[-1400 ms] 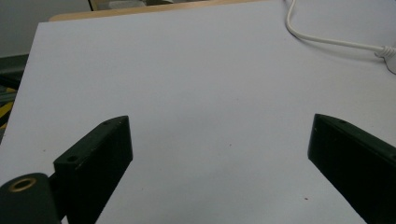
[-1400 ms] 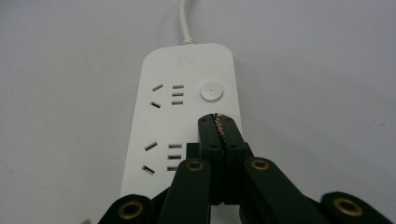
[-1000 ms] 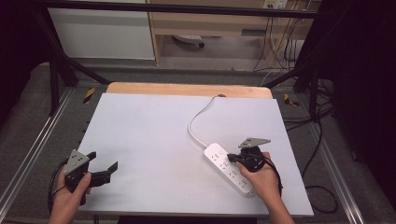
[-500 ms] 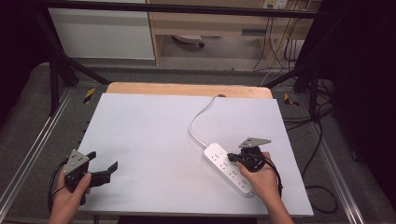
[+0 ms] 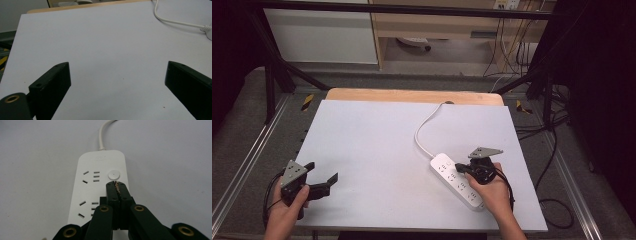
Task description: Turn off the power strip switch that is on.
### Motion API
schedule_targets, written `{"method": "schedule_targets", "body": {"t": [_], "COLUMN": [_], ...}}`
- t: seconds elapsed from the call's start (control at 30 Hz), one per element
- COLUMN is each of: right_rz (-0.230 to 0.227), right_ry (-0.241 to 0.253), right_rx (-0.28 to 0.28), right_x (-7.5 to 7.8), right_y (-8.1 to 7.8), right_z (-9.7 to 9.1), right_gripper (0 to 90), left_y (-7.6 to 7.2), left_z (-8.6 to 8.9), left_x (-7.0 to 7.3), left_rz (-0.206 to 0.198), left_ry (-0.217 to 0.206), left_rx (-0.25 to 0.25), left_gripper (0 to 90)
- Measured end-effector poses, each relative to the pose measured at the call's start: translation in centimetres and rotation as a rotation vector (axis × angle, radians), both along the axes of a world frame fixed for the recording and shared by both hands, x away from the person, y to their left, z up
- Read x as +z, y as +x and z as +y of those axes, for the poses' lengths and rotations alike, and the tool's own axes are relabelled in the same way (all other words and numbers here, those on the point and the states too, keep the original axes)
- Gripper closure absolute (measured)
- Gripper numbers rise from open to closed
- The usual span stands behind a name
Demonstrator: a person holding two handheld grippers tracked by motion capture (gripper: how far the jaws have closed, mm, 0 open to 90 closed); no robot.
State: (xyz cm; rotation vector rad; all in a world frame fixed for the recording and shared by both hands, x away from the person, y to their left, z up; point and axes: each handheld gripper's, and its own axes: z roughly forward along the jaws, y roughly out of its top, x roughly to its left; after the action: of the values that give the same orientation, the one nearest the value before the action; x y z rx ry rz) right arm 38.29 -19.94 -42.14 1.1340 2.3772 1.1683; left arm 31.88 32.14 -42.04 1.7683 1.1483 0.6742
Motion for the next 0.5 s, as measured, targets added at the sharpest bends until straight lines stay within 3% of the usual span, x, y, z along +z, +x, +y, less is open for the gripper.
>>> {"method": "schedule_targets", "body": {"t": [0.5], "right_rz": [-0.007], "right_ry": [0.008], "right_rx": [0.002], "right_x": [0.20], "right_y": [-0.02], "right_z": [0.01], "right_gripper": [90.0], "left_y": [0.02], "left_z": [-0.03], "left_x": [-0.04], "left_rz": [0.001], "left_ry": [0.004], "left_rx": [-0.002], "left_gripper": [6.3]}}
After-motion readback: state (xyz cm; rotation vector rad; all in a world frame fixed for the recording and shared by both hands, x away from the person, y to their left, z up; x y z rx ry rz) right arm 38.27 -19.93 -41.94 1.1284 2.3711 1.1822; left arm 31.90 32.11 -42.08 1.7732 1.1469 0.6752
